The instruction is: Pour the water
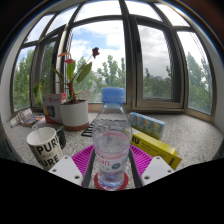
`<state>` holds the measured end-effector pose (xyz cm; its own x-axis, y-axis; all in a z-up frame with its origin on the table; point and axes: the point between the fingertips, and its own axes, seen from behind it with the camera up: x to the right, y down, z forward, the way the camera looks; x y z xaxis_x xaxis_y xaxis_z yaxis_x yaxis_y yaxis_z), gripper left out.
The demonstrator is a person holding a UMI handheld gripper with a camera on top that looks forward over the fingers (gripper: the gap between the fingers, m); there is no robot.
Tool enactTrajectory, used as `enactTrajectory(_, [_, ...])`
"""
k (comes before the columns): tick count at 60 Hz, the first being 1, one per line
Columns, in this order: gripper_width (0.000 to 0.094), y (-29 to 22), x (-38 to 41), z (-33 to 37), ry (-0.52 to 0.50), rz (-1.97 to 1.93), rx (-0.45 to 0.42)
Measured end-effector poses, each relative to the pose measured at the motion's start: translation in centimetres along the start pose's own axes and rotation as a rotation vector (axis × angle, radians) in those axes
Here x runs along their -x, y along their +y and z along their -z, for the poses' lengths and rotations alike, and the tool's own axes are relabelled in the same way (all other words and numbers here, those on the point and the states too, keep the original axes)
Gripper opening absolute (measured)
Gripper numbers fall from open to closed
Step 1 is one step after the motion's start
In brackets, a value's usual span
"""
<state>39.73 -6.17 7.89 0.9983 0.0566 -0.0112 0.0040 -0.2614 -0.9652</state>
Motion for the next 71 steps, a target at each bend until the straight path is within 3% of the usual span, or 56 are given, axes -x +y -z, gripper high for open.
enactTrajectory(4, [0.087, 0.6, 0.0, 0.4, 0.009, 0.005, 0.05])
enactTrajectory(7, [0.082, 0.6, -0.2, 1.2, 0.028, 0.014, 0.054])
enactTrajectory(11, [0.0867, 0.3, -0.7, 2.6, 0.061, 0.035, 0.064])
enactTrajectory(18, [0.0849, -0.1, -0.3, 6.4, 0.107, 0.039, 0.084])
enactTrajectory(37, [0.0856, 0.1, 3.9, 23.7, 0.247, -0.001, 0.106])
enactTrajectory(52, [0.0854, 2.2, 8.3, 35.2, 0.282, 0.018, 0.132])
enactTrajectory(71, [0.0854, 1.7, 10.6, 40.2, 0.286, 0.05, 0.113])
